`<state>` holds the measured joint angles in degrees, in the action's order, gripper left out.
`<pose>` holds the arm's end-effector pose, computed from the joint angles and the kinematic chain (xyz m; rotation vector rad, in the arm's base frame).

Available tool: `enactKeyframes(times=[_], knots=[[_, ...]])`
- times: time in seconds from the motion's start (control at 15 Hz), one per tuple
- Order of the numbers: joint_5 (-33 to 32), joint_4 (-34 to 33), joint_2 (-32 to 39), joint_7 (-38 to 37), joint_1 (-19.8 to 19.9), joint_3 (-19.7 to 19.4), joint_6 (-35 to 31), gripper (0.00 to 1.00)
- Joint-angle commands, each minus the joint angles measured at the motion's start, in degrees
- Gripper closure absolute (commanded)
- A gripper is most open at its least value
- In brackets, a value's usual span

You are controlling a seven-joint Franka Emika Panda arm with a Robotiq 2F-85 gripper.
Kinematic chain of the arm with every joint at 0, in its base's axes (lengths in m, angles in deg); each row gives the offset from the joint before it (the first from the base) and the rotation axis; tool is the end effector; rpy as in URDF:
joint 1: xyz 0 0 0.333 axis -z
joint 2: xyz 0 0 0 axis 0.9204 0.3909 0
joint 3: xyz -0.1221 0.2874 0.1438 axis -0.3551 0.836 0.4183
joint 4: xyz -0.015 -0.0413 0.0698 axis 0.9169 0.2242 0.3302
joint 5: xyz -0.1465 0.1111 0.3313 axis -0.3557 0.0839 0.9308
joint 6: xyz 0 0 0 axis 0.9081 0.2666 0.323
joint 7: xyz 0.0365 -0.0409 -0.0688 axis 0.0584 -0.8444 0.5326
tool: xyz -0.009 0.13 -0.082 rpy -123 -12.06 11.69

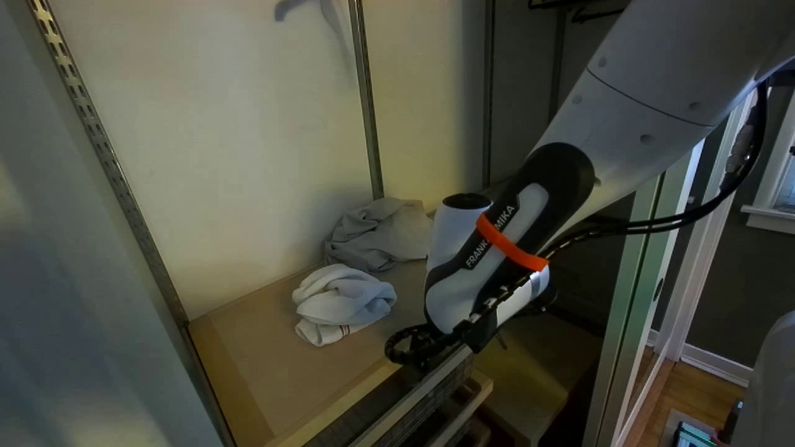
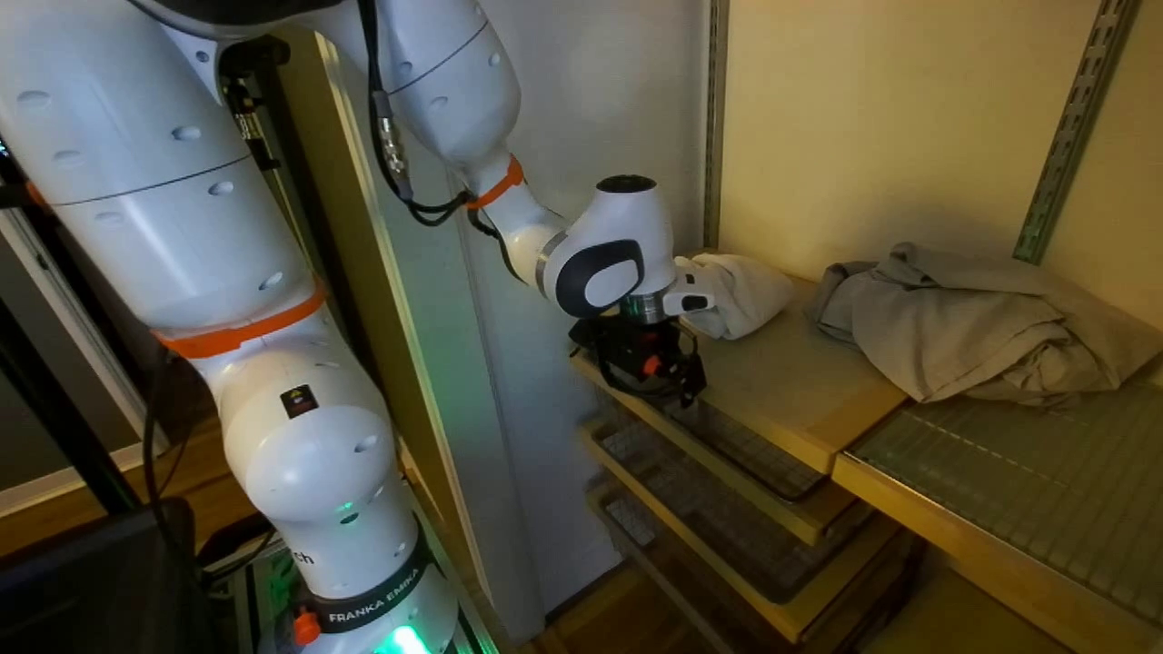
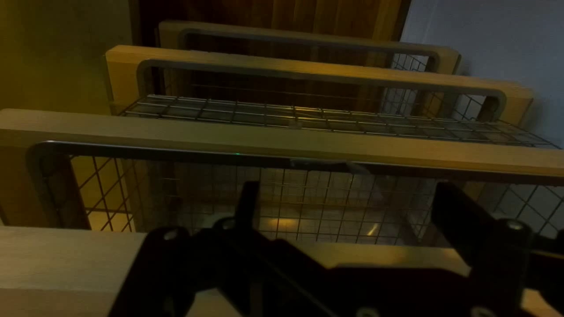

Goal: Pull out the topmost shelf on the left.

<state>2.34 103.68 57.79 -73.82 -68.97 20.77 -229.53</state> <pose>0.4119 0.0070 0.2738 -3.0968 -0.1346 -0.3560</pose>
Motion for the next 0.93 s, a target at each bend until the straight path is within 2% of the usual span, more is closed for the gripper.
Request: enactKeyframes(times=[0.0, 0.27, 0.53, 0.67, 0.87], knots=[[-2.0, -0.1, 1.5, -2.9, 0.1, 0.9, -1.1, 0.0], [-5.2, -0.2, 3.3, -7.0, 0.5, 2.3, -1.3, 0.0], [-12.3, -0.2, 5.7, -15.6, 1.5, 3.5, -2.6, 0.0], [-17.4, -0.2, 6.8, -21.0, 2.0, 3.6, -5.1, 0.0], [-29.8, -0.2, 7.6, -31.4, 2.8, 2.8, -9.2, 0.0]])
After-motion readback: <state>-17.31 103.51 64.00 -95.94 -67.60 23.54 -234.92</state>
